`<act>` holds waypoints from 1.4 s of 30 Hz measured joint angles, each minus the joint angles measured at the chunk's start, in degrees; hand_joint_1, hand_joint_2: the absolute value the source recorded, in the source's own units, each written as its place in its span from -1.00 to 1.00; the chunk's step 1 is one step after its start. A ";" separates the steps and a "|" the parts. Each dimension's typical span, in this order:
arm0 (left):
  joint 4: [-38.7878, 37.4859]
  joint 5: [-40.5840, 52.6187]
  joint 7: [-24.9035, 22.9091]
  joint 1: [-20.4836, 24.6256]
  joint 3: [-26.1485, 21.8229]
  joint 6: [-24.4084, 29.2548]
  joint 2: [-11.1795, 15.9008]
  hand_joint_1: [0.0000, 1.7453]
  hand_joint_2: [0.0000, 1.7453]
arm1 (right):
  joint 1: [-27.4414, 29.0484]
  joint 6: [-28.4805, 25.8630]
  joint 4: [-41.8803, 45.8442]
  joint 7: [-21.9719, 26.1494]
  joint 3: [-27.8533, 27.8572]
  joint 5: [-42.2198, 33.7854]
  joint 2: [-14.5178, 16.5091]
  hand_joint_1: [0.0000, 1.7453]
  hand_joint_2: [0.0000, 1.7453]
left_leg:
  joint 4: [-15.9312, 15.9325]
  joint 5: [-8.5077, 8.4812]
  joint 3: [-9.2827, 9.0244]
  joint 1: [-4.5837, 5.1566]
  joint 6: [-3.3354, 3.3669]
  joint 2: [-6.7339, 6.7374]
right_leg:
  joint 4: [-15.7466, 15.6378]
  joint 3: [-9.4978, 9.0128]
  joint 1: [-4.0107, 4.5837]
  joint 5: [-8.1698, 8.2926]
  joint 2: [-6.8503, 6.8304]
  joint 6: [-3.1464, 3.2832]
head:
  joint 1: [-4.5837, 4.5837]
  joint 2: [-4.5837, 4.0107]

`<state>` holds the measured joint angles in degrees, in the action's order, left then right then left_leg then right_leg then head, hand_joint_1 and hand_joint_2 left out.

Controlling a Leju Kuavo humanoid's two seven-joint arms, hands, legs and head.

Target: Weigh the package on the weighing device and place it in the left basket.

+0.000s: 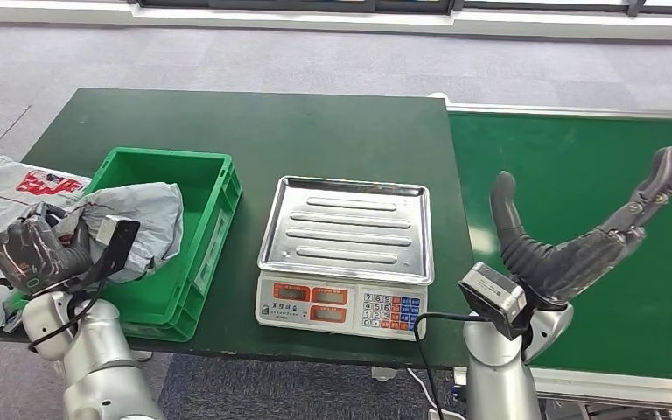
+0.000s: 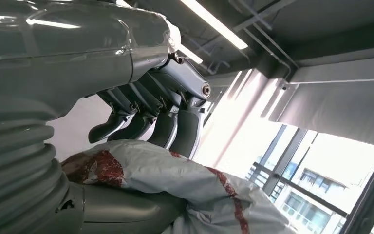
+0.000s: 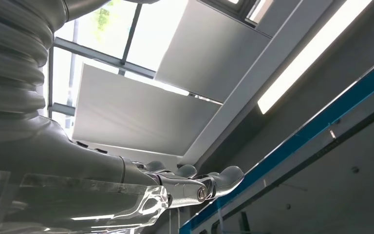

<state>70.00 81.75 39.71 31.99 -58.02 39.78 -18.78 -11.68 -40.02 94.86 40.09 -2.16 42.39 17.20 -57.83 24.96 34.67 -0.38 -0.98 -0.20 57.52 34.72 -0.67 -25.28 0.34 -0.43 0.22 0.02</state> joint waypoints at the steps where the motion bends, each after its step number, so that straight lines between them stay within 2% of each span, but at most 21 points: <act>1: 0.15 1.40 -0.47 0.28 -0.27 0.00 0.02 0.63 1.00 | 0.00 0.00 -0.06 0.00 -0.02 -0.01 0.00 -1.00 1.00 | 0.00 0.00 0.00 0.00 0.00 -0.01 | 0.00 0.00 0.00 0.00 -0.01 0.00 | 0.00 0.00; 4: 0.24 3.28 -4.29 0.75 -0.50 0.00 0.10 -0.87 1.00 | 0.00 0.00 -0.26 0.00 -0.11 -0.01 0.00 -1.00 1.00 | 0.00 0.00 -0.01 0.00 0.00 0.02 | 0.00 0.01 0.00 0.00 0.00 0.01 | -0.01 0.00; 5: 0.15 3.44 -6.76 0.72 -0.23 0.00 0.22 -1.00 1.00 | 0.00 0.00 -0.31 -0.01 -0.15 -0.01 0.00 -1.00 1.00 | 0.00 0.00 -0.02 0.00 0.00 0.04 | 0.00 0.01 0.00 0.01 0.02 0.01 | -0.01 0.00; 7: -0.09 3.50 -11.99 0.36 1.25 0.00 0.65 -1.00 1.00 | 0.00 0.00 -0.39 -0.01 -0.25 -0.01 0.00 -1.00 1.00 | 0.00 0.00 -0.04 0.00 0.00 0.07 | 0.00 0.02 0.01 0.01 0.04 0.02 | 0.00 0.00; 9: -0.31 2.67 -13.53 0.06 3.22 0.00 1.01 -1.00 0.00 | -0.01 0.00 -0.48 0.00 -0.37 0.01 0.00 -1.00 1.00 | 0.00 0.00 -0.03 0.01 -0.01 0.03 | 0.00 0.01 0.03 0.02 0.01 0.03 | 0.00 0.00; 11: -1.47 -0.82 -9.62 0.18 4.07 0.00 1.14 -1.00 -1.00 | -0.02 0.00 -0.53 0.00 -0.46 0.10 0.00 -1.00 1.00 | 0.00 -0.01 -0.03 0.01 -0.01 -0.02 | 0.00 0.00 0.03 0.01 -0.03 0.03 | -0.01 0.00; 14: -6.16 -10.51 -2.05 0.78 3.98 0.00 1.30 -1.00 -1.00 | -0.01 0.00 -0.55 0.00 -0.49 0.20 0.00 -1.00 1.00 | 0.00 -0.01 -0.03 0.00 -0.01 -0.03 | 0.00 -0.01 0.02 0.02 -0.05 0.04 | -0.01 0.00; 16: -9.50 -16.60 -0.26 1.04 4.33 0.00 1.56 -1.00 -1.00 | -0.01 0.00 -0.55 0.00 -0.49 0.22 0.00 -1.00 1.00 | 0.00 -0.01 -0.04 0.00 -0.01 0.02 | 0.00 0.00 0.02 0.03 -0.01 0.04 | -0.01 0.00; 22: -15.02 -25.49 0.38 0.99 8.01 -0.01 3.02 -1.00 -1.00 | -0.01 0.00 -0.76 0.00 -0.49 0.21 0.00 -1.00 1.00 | -0.01 -0.01 -0.02 0.01 -0.01 0.02 | 0.00 0.01 0.03 0.04 0.00 0.05 | 0.00 0.00; 30: -17.00 -30.39 0.46 0.35 12.36 0.00 4.36 -1.00 -1.00 | -0.03 0.00 -1.46 0.00 -0.49 -0.01 0.00 -1.00 1.00 | -0.01 -0.02 -0.01 0.00 -0.02 -0.02 | 0.00 -0.01 0.03 0.03 -0.04 0.05 | 0.00 0.00; 33: -17.14 -35.13 0.48 -0.27 14.58 0.00 4.78 -1.00 -1.00 | -0.08 0.00 -1.86 0.00 -0.49 -0.01 0.00 -1.00 1.00 | -0.01 -0.02 -0.01 0.00 -0.01 -0.04 | 0.00 -0.03 0.03 0.03 -0.07 0.05 | 0.00 0.00; 37: -16.08 -44.98 0.51 -2.39 19.95 -0.06 5.70 -1.00 1.00 | -0.16 0.00 -2.65 0.00 -0.49 -0.03 0.00 -1.00 1.00 | -0.01 -0.02 -0.01 0.00 -0.01 -0.04 | 0.00 -0.05 0.02 0.03 -0.07 0.05 | 0.00 -0.01; 42: -14.15 -56.45 0.51 -5.69 29.77 -3.49 8.03 -1.00 1.00 | -0.20 0.00 -3.51 -0.02 -0.43 -0.02 0.00 -1.00 1.00 | -0.01 -0.02 0.00 0.00 -0.01 -0.07 | 0.00 -0.03 0.03 0.03 -0.09 0.05 | 0.00 0.00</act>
<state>55.85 25.30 40.23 26.31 -28.25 36.28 -10.75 -11.88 -40.02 91.35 40.06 -2.59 42.38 17.20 -57.84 24.94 34.67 -0.38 -0.99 -0.26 57.52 34.69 -0.64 -25.25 0.25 -0.37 0.22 0.02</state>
